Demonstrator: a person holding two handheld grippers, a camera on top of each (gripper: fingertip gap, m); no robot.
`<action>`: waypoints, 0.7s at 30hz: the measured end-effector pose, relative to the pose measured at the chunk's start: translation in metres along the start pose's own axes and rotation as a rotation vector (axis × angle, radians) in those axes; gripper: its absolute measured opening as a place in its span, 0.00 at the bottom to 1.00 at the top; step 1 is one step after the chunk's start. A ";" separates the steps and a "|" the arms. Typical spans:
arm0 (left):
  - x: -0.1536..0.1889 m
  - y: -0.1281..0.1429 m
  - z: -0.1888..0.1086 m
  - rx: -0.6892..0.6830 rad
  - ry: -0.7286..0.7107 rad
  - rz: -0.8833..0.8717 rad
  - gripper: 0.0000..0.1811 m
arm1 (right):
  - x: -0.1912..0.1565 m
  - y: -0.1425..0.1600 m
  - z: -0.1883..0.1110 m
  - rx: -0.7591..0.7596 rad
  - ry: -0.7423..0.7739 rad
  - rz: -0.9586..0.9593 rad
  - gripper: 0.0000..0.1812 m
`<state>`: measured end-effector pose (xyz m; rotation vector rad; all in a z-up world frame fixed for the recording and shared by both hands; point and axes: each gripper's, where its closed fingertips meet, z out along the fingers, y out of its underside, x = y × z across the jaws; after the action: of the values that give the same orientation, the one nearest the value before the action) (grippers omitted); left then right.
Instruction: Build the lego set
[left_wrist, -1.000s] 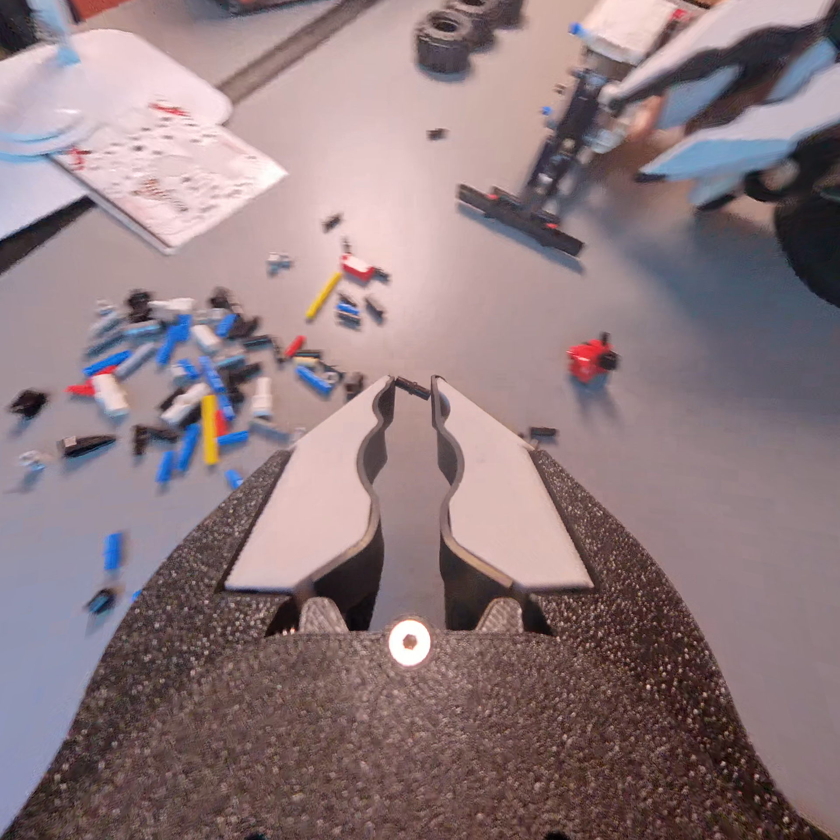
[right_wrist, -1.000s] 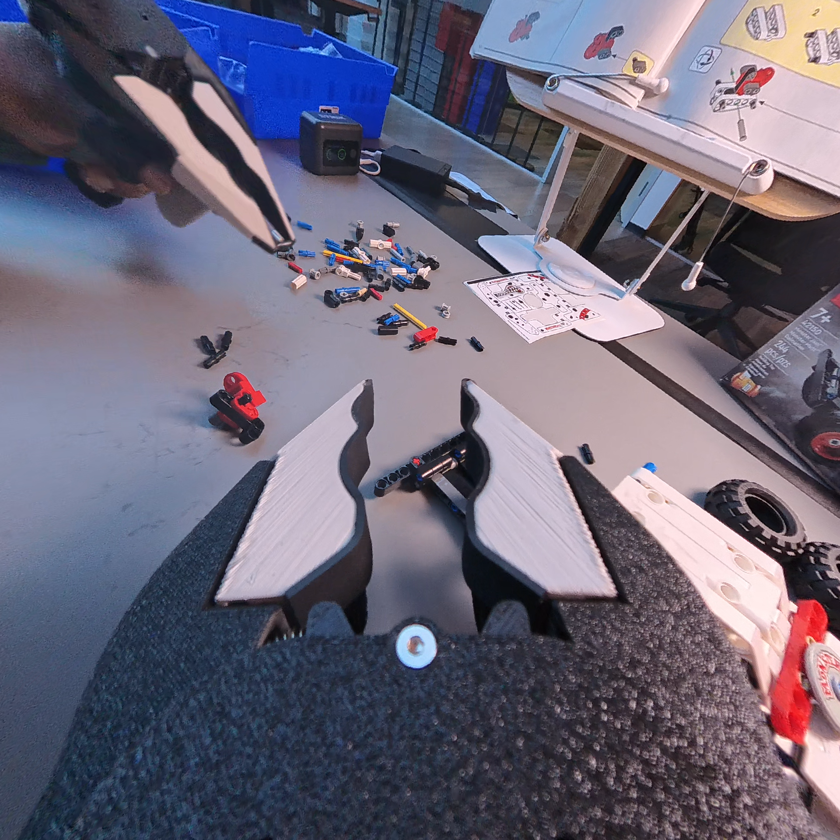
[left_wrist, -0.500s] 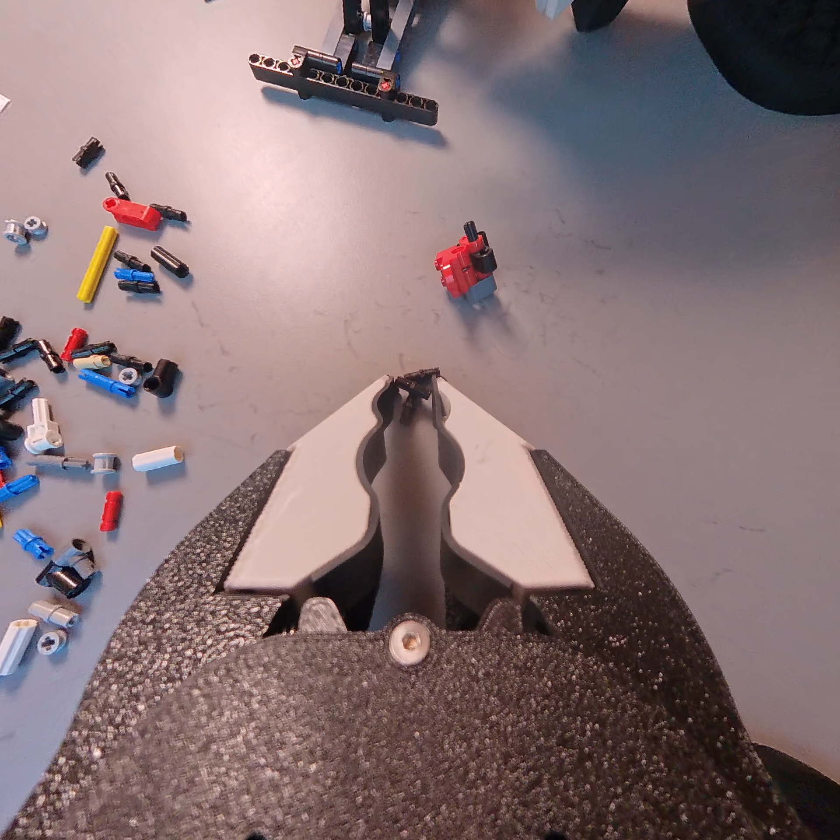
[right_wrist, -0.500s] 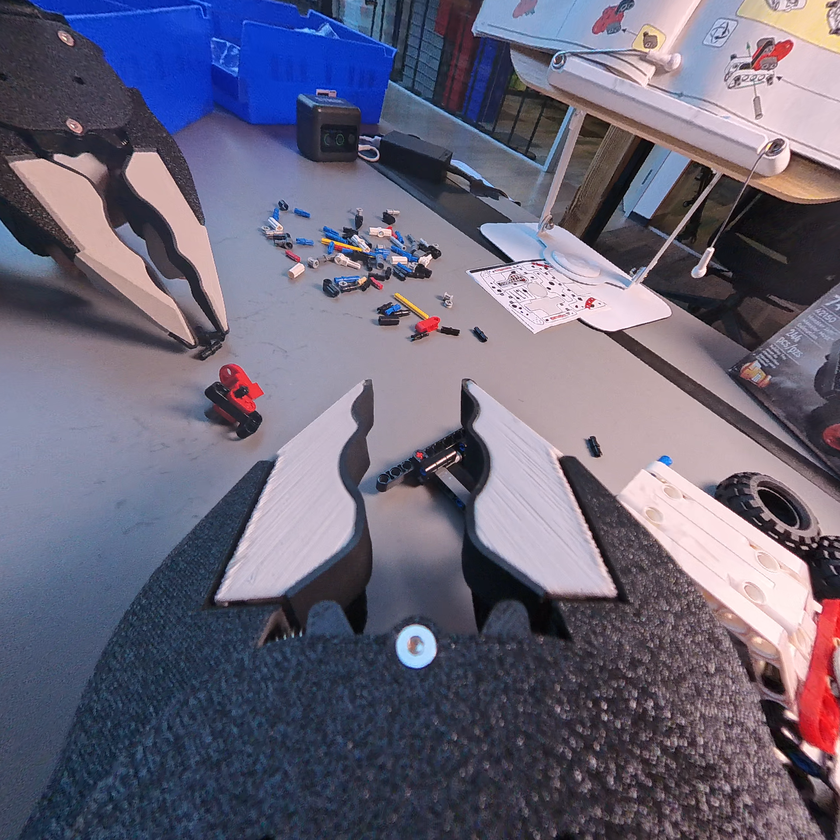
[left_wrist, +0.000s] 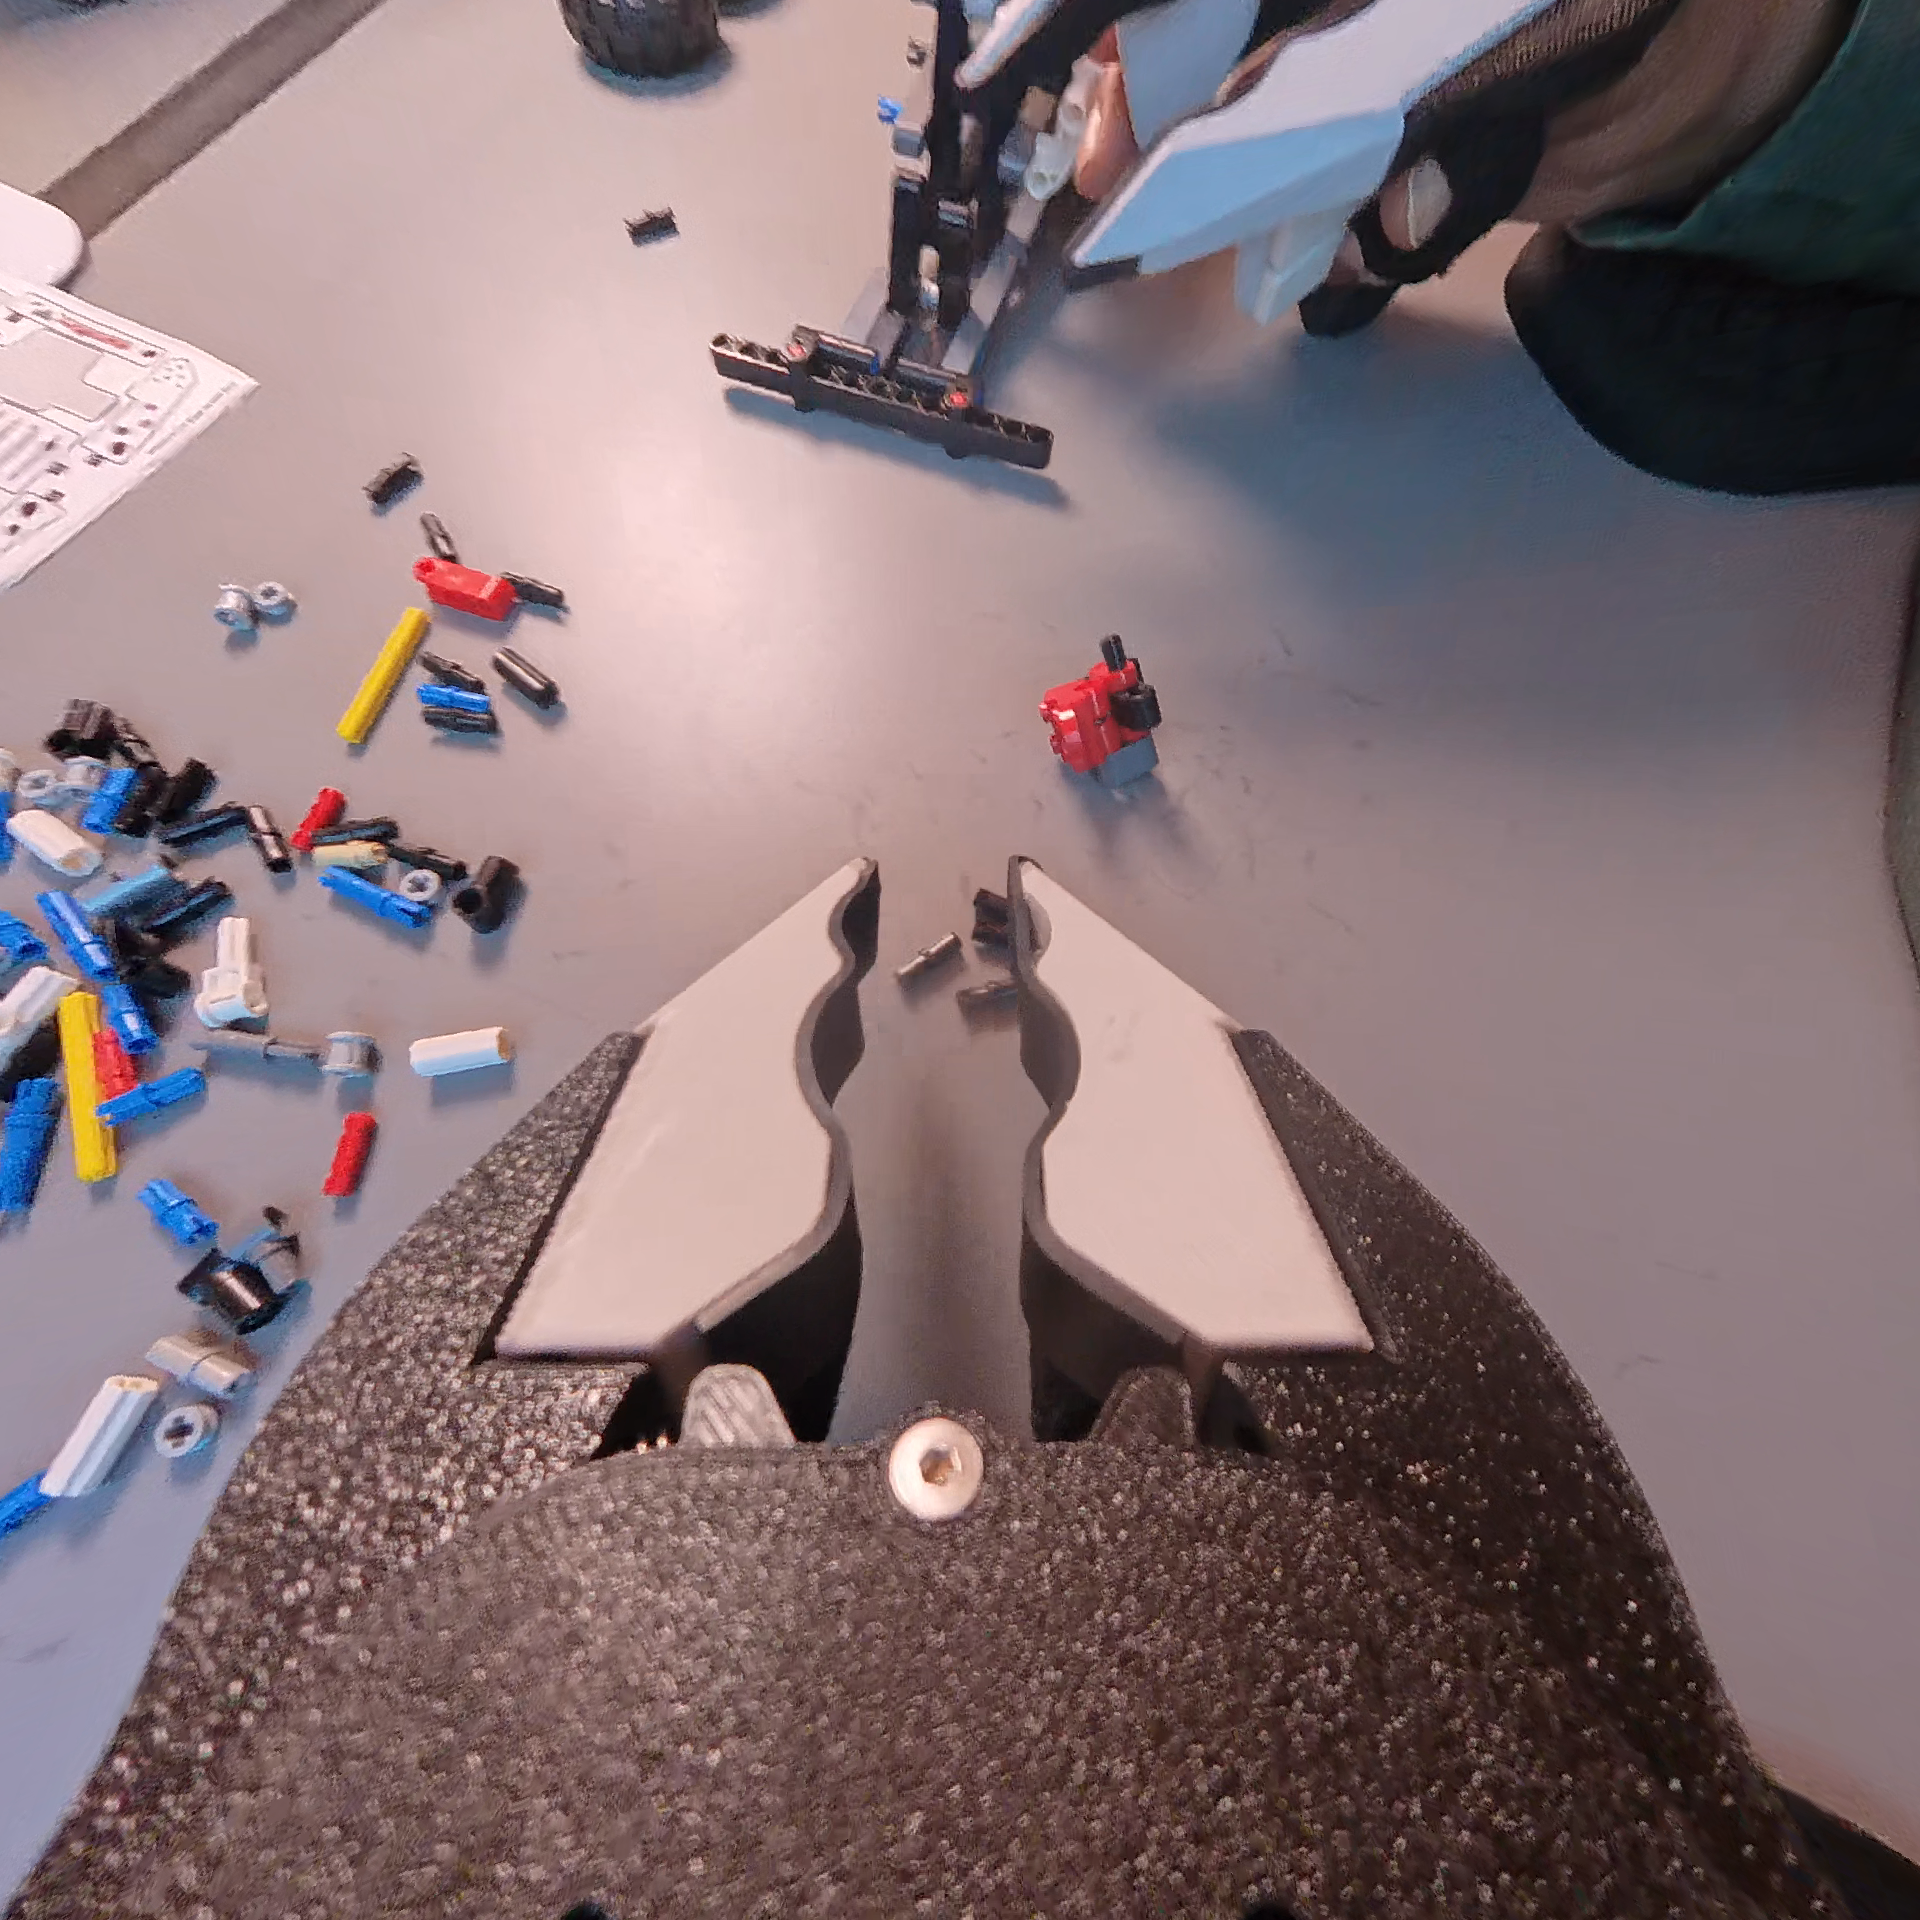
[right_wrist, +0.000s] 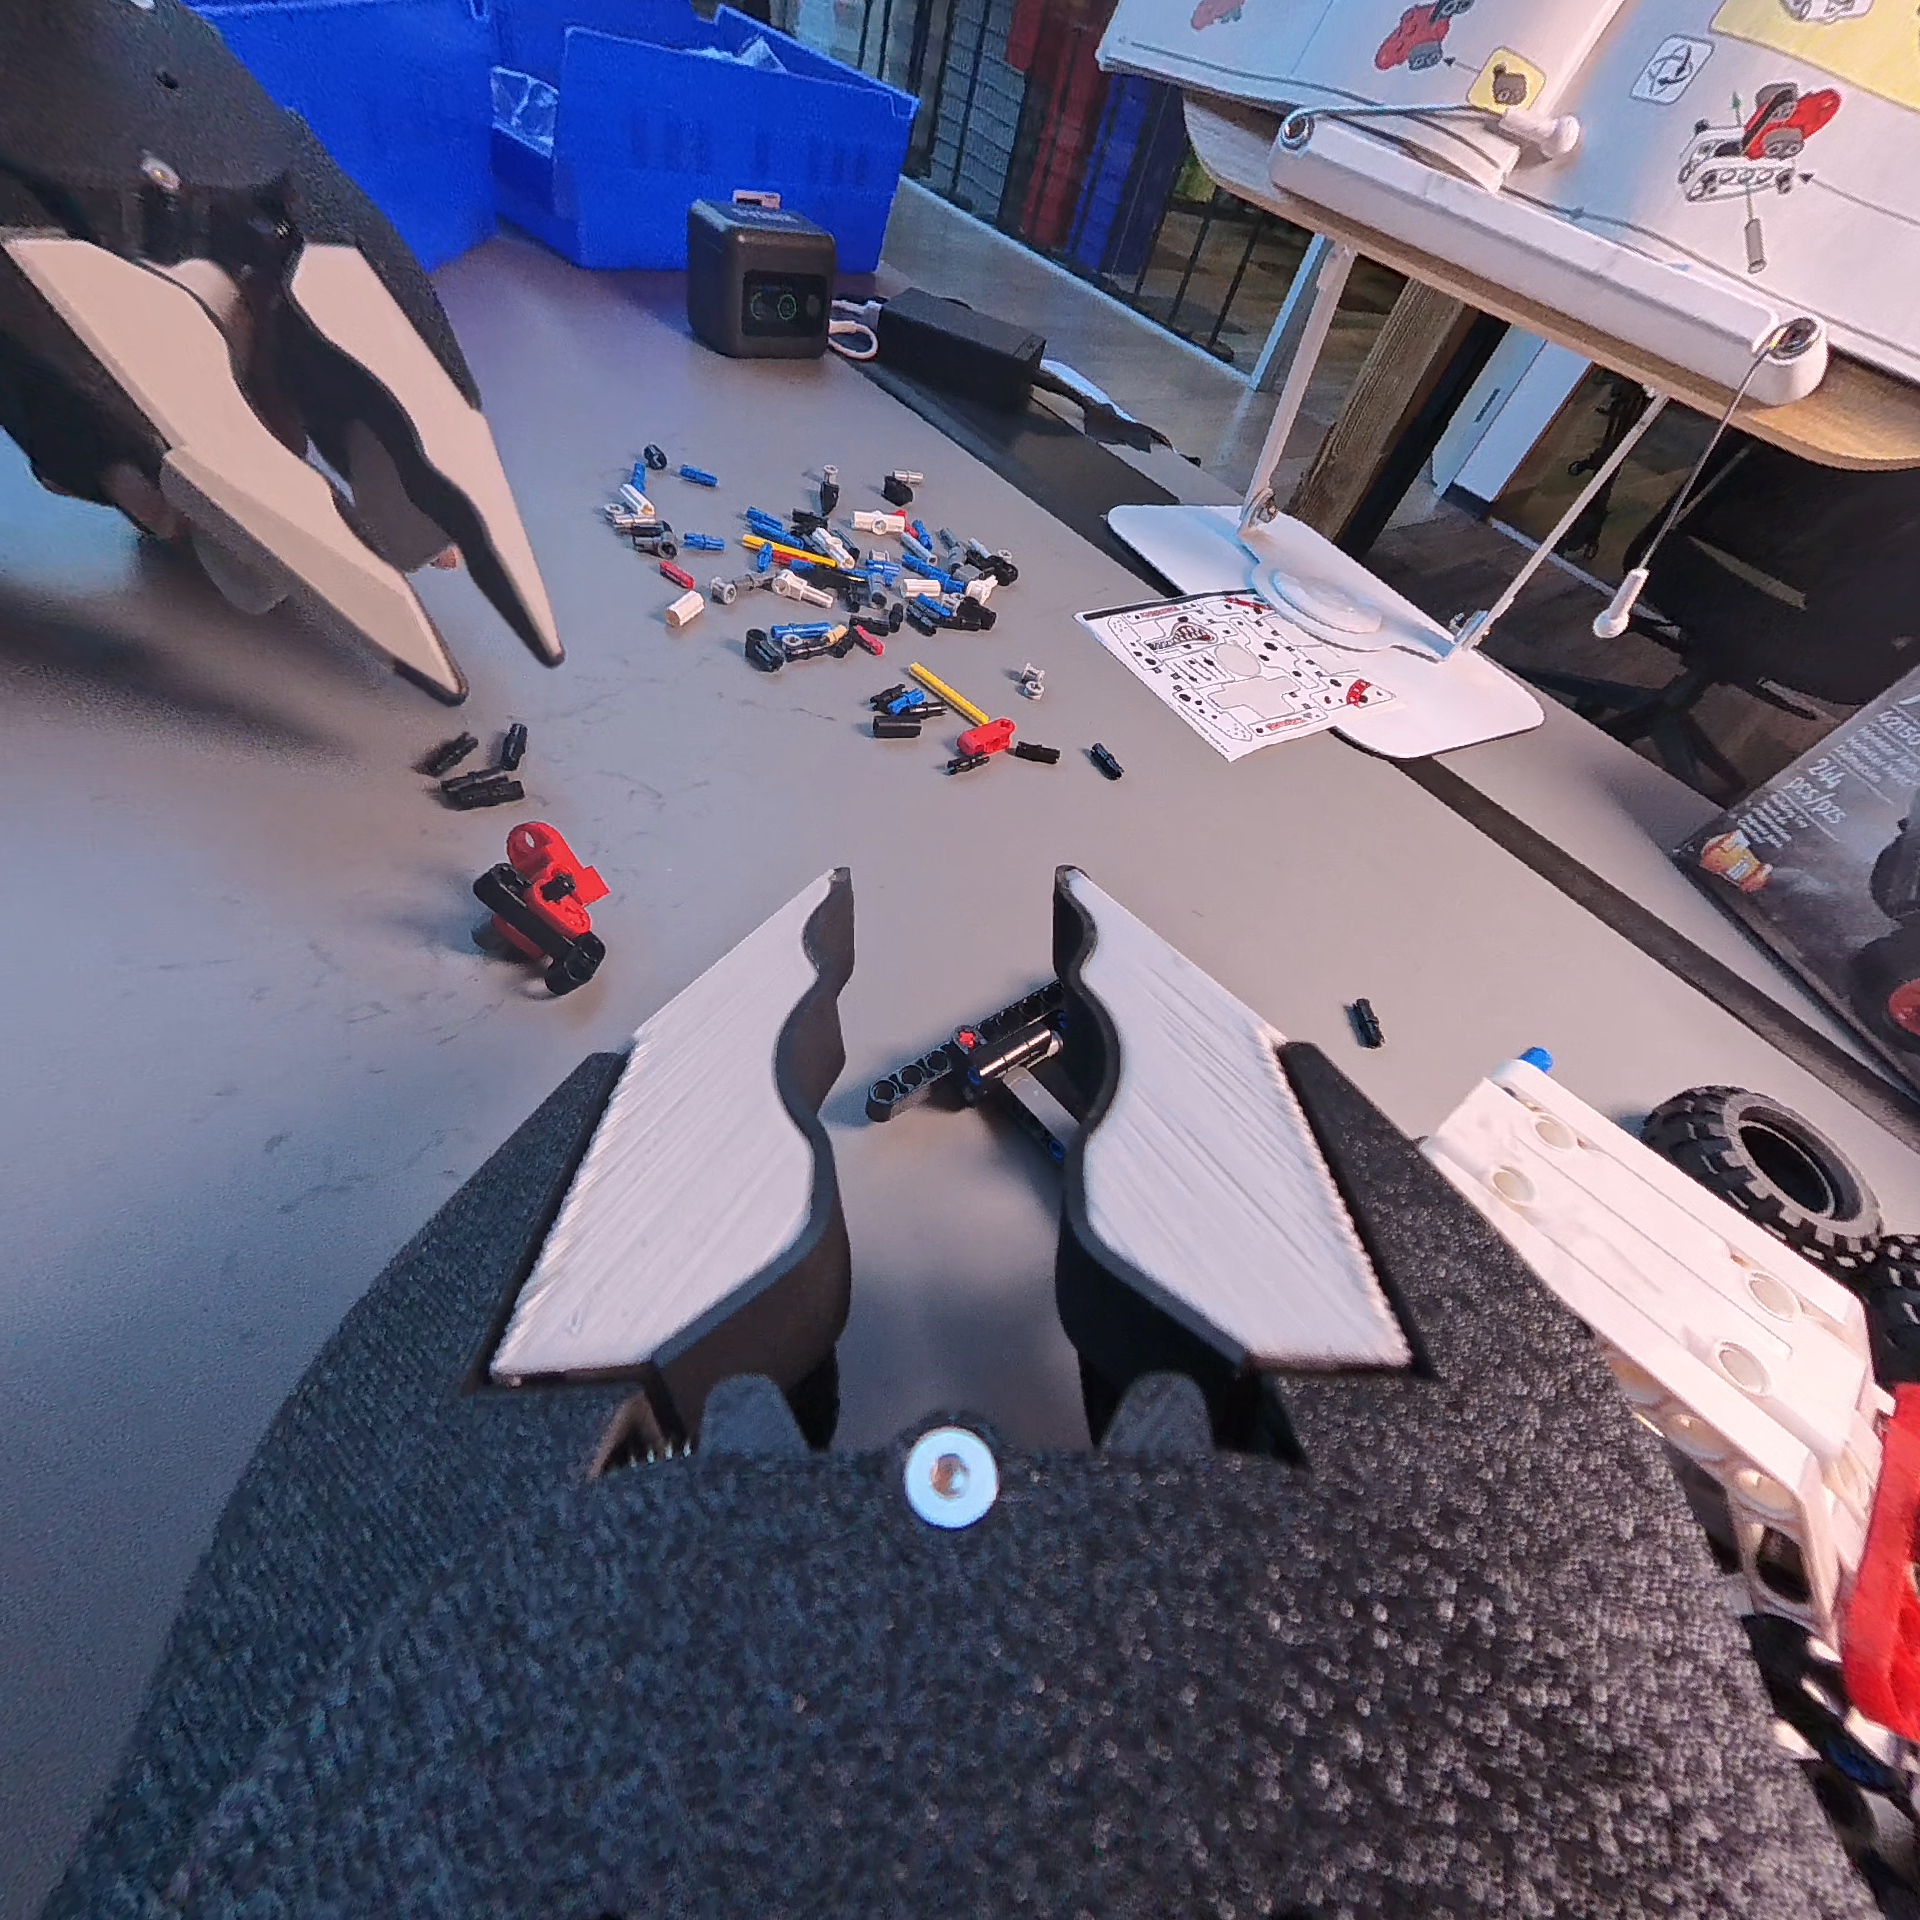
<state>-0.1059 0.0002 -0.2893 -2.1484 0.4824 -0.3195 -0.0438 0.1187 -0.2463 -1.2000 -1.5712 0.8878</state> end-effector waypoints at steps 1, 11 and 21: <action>-0.005 -0.004 -0.003 0.026 -0.021 -0.011 0.14 | 0.000 0.000 0.000 0.000 0.001 0.000 0.21; -0.097 0.010 -0.038 0.064 -0.464 -0.245 0.08 | -0.002 -0.003 -0.001 0.007 -0.001 0.000 0.21; -0.134 0.026 -0.034 -0.033 -0.541 -0.319 0.06 | -0.003 -0.003 -0.001 0.009 -0.013 0.007 0.21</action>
<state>-0.2447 0.0225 -0.2978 -2.2257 -0.1658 0.1039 -0.0437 0.1149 -0.2446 -1.1963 -1.5730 0.9083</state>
